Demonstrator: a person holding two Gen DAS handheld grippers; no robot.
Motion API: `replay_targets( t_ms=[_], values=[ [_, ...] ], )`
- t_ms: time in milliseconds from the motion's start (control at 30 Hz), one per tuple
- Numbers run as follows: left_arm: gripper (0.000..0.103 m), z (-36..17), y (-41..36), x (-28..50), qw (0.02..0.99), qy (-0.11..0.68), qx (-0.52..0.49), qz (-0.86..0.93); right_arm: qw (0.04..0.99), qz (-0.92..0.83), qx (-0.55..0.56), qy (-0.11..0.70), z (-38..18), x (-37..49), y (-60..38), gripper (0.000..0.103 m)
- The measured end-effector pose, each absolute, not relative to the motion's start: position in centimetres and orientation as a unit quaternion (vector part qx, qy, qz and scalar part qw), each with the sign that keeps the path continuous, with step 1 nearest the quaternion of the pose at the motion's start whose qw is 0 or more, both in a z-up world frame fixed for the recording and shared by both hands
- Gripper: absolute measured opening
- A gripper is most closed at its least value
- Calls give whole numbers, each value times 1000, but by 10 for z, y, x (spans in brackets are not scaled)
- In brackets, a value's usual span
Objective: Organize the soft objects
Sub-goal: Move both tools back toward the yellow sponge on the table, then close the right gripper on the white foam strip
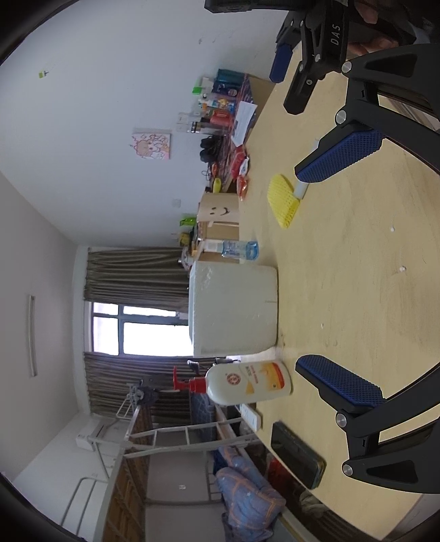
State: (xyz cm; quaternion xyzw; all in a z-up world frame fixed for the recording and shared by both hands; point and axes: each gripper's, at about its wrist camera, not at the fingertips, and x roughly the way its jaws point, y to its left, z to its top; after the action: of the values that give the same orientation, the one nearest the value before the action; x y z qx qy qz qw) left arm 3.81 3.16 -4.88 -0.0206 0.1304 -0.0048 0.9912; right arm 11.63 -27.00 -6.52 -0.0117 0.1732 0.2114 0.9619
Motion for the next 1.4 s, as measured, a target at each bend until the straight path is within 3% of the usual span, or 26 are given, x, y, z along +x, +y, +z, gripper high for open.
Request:
replay_targets(
  t_ms=[667,1000,1400],
  values=[
    [102,-57,15,92,980,197,-9,-29,939,233,-37,249,-83,164,-276,102],
    [102,-58,6,123,971,236,-4,-29,911,269,-70,304,-94,199,-267,72],
    [102,-66,-6,158,957,288,-12,-36,887,286,-96,350,-103,224,-262,49]
  ],
)
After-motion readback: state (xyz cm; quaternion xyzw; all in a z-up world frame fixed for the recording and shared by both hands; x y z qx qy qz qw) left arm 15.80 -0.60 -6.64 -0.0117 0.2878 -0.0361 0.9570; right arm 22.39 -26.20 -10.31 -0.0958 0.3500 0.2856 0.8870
